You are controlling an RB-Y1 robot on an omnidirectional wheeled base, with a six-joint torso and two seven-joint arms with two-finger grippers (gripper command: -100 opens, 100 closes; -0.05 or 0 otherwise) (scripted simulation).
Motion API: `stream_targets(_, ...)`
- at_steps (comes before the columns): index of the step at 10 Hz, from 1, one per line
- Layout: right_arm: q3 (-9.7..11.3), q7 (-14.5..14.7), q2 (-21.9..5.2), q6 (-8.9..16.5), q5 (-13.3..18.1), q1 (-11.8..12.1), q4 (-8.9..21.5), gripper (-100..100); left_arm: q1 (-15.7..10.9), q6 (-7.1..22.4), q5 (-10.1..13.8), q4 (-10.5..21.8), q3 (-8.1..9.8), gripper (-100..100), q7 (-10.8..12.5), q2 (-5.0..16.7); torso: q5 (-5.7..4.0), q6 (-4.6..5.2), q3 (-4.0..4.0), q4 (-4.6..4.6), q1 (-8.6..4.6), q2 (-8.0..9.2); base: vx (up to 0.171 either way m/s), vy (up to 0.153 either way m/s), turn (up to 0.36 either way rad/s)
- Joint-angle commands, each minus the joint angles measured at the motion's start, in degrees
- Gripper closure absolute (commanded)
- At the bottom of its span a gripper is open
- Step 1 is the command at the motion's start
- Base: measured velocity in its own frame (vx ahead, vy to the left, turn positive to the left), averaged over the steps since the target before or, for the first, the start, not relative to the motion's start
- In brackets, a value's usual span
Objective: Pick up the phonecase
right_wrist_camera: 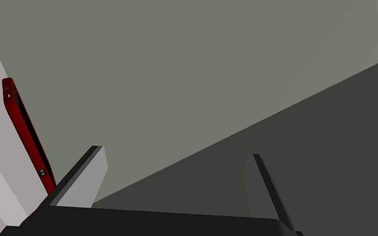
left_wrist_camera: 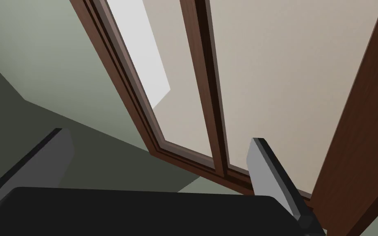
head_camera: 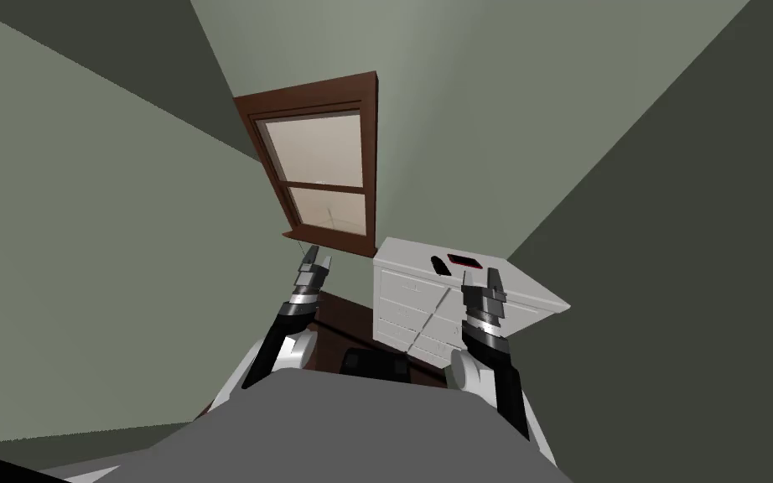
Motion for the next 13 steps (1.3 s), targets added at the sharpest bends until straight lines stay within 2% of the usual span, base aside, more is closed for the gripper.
stream_targets(1, -0.3, 0.0, -2.4, -0.7, 0.2, 0.0, -1.0, -100, 0.0, 0.0, 0.0, 0.0, 0.00, 0, 0.0, 0.0, 0.00, 0.00, 0.00, 0.00, 0.00, 0.00, -0.029, 0.019, 0.024)
stream_targets(4, -1.5, -0.3, -7.2, -2.4, 0.9, 1.4, -2.8, -100, 0.0, 0.0, 0.0, 0.0, -0.01, 0, 0.0, 0.0, 0.03, 0.00, 0.21, 0.08, 0.14, 0.37, -0.114, 0.044, 0.042)
stream_targets(6, -3.0, -0.8, -9.7, -4.0, 1.9, 3.5, -3.7, -100, 0.0, 0.0, 0.0, 0.0, -0.01, 0, 0.0, 0.0, 0.05, 0.00, 0.38, 0.14, 0.21, 0.65, -0.163, 0.068, 0.076)
stream_targets(9, -6.1, -2.3, -12.5, -6.9, 4.0, 8.2, -4.3, -100, 0.0, 0.0, 0.0, 0.0, -0.01, 0, 0.0, 0.0, 0.07, 0.00, 0.45, 0.18, 0.29, 0.77, -0.198, 0.098, 0.100)
stream_targets(11, -9.0, -3.9, -14.1, -9.1, 6.0, 11.5, -3.9, -100, 0.0, 0.0, 0.0, 0.0, -0.02, 0, 0.0, 0.0, 0.12, 0.01, 0.46, 0.18, 0.55, 0.77, -0.179, 0.157, 0.104)
stream_targets(12, -9.0, -3.9, -14.1, -9.1, 6.0, 12.4, -3.9, -100, 0.0, 0.0, 0.0, 0.0, -0.02, 0, 0.0, 0.0, 0.13, 0.00, 0.44, 0.17, 0.55, 0.75, -0.121, 0.077, 0.037)
stream_targets(13, -10.6, -4.9, -14.9, -10.3, 7.2, 14.4, -3.4, -100, 0.0, 0.0, 0.0, 0.0, -0.01, 0, 0.0, 0.0, 0.08, 0.01, 0.35, 0.15, 0.30, 0.58, -0.106, 0.062, 0.107)
